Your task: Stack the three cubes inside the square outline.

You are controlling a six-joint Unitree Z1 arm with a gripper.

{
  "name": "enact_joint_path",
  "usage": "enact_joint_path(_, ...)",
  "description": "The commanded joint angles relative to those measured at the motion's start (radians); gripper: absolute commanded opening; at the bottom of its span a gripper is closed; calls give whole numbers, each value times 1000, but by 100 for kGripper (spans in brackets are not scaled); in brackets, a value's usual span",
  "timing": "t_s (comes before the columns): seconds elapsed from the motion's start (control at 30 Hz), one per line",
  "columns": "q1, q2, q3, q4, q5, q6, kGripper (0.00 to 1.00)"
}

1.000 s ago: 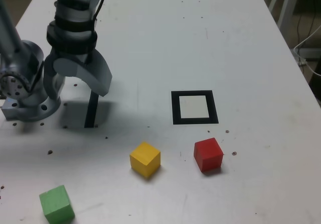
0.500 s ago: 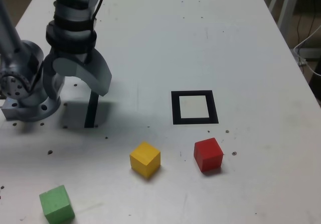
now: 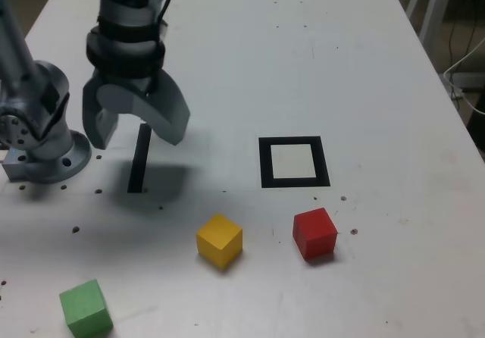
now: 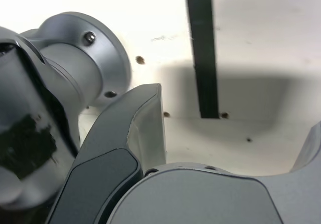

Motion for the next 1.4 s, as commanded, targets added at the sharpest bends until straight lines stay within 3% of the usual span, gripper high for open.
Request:
enact_joint_path(0.0, -32, 24, -45, 24, 0, -12, 100)
enact_joint_path(0.6, -247, 222, -430, 183, 6, -58, 100)
enact_joint_path(0.83, -293, 290, -560, 244, 35, -32, 100)
enact_joint_path(1.07, -351, 334, -637, 248, 73, 22, 100)
enact_joint_path(1.37, -385, 415, -704, 242, 117, 190, 100)
